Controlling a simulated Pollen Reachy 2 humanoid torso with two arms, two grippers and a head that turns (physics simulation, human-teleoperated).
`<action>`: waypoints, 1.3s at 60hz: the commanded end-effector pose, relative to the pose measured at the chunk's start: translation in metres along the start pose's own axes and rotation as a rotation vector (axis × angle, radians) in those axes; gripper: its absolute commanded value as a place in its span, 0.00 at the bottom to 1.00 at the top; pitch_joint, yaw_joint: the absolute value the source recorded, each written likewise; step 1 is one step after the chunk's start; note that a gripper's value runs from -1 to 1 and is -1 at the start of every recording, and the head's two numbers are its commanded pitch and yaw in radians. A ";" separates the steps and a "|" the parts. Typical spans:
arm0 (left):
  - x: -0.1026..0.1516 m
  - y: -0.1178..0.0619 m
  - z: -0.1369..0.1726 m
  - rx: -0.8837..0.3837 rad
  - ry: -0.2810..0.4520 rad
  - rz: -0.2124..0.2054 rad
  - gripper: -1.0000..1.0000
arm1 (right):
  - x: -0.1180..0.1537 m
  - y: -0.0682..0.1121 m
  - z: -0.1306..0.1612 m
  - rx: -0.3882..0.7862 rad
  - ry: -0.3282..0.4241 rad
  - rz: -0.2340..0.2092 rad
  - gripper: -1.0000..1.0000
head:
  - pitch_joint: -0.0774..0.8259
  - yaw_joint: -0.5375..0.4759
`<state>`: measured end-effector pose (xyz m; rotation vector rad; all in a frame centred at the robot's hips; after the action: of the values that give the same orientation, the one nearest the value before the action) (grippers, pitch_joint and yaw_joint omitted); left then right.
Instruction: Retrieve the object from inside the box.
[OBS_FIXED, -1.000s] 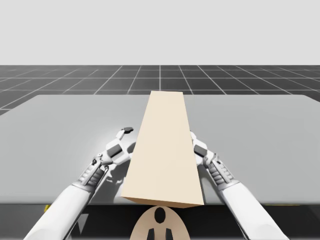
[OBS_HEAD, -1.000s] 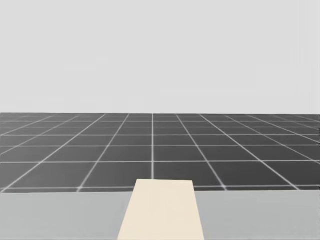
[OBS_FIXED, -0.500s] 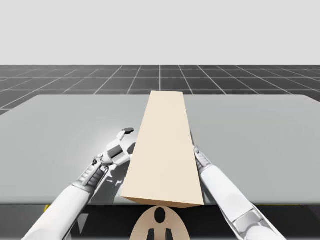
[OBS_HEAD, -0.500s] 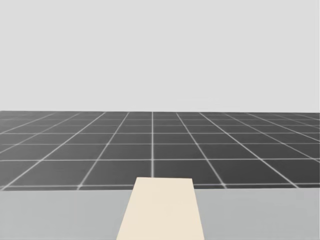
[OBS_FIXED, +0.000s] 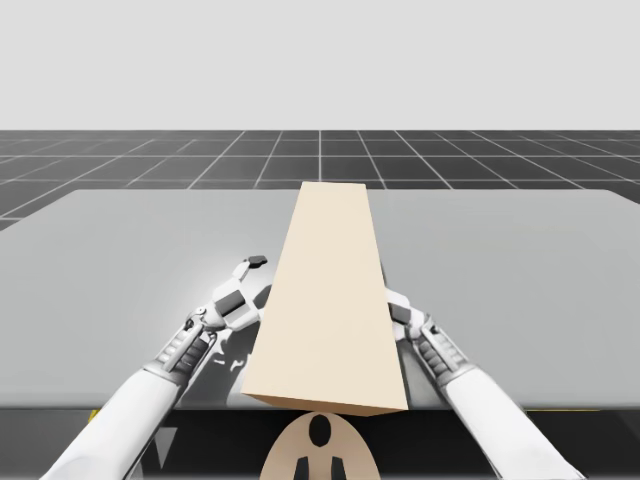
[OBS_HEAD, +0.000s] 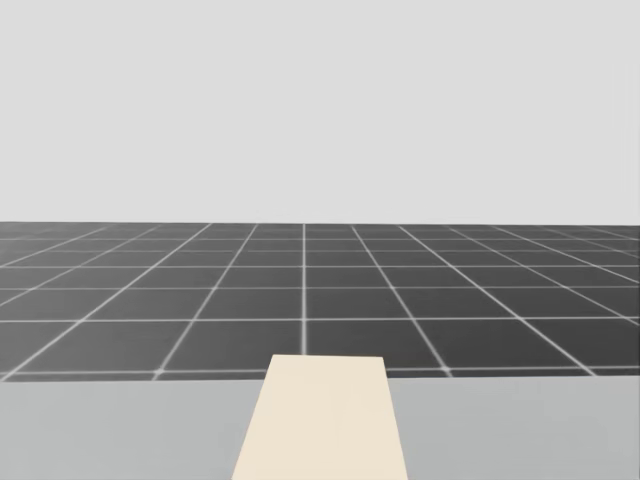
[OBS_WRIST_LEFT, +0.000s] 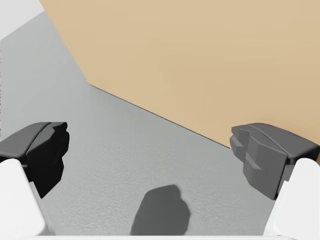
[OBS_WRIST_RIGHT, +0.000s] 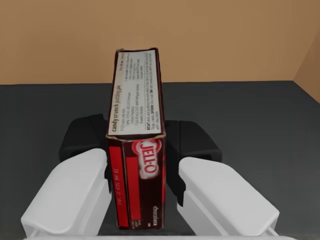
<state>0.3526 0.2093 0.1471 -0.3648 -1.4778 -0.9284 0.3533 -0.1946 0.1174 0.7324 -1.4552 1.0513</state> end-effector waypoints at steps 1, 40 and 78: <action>-0.003 -0.004 -0.002 -0.011 0.007 0.008 0.00 | -0.005 0.006 0.055 -0.053 0.035 0.023 1.00 | 0.10 0.50; -0.004 0.000 -0.002 0.019 0.016 0.007 0.00 | 0.028 -0.015 0.221 -0.434 0.026 0.163 1.00 | 0.08 0.49; -0.005 0.007 0.001 0.046 0.006 0.020 0.00 | 0.141 -0.107 0.270 -0.842 0.028 0.371 1.00 | 0.08 0.51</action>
<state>0.3574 0.2153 0.1455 -0.3414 -1.4841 -0.8810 0.2983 -0.4541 0.2438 -0.0151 -1.7789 0.6470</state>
